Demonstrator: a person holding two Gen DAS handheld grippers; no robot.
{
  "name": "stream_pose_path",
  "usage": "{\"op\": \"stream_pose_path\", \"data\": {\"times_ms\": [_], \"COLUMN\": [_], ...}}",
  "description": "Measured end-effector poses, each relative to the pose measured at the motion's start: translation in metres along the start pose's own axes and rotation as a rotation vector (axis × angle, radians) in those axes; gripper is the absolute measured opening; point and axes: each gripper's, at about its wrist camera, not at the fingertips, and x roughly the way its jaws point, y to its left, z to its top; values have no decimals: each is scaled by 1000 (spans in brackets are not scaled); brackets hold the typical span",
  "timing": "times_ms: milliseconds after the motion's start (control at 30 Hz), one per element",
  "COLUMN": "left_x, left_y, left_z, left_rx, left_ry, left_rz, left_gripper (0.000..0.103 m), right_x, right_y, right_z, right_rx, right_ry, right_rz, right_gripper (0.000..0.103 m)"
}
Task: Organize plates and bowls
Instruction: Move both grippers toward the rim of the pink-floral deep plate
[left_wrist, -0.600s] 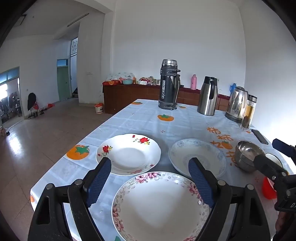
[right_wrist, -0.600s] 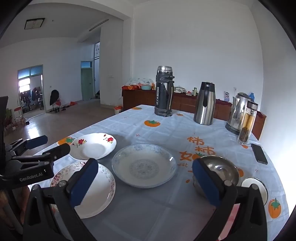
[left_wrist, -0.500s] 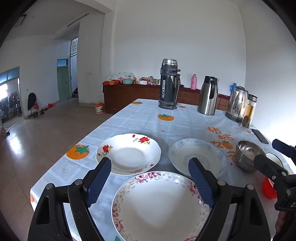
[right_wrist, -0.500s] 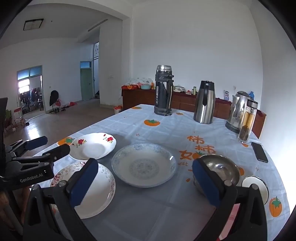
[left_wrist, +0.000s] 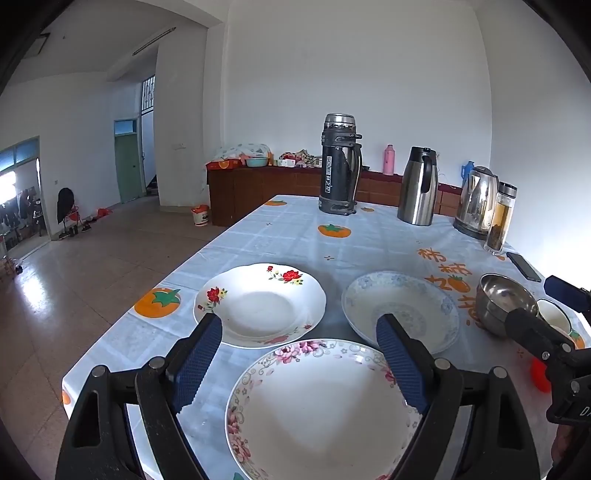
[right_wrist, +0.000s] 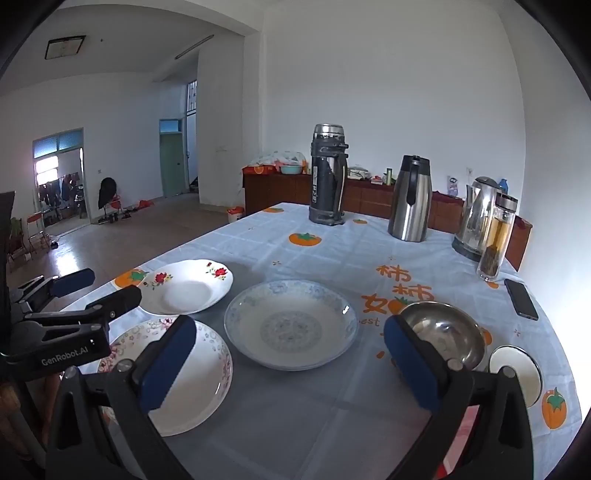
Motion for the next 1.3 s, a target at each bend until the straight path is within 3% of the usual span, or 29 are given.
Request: {"op": "stream_pose_path", "data": {"times_ms": [1300], "left_x": [3], "left_y": [0], "left_z": [-3], "left_rx": [17], "left_ry": [-2], "left_rz": [3], "left_gripper": [87], "right_x": [6], "right_y": [5], "right_z": [-9], "right_rx": [21], "right_ry": [-2], "right_rz": [36], "right_gripper": [103]}}
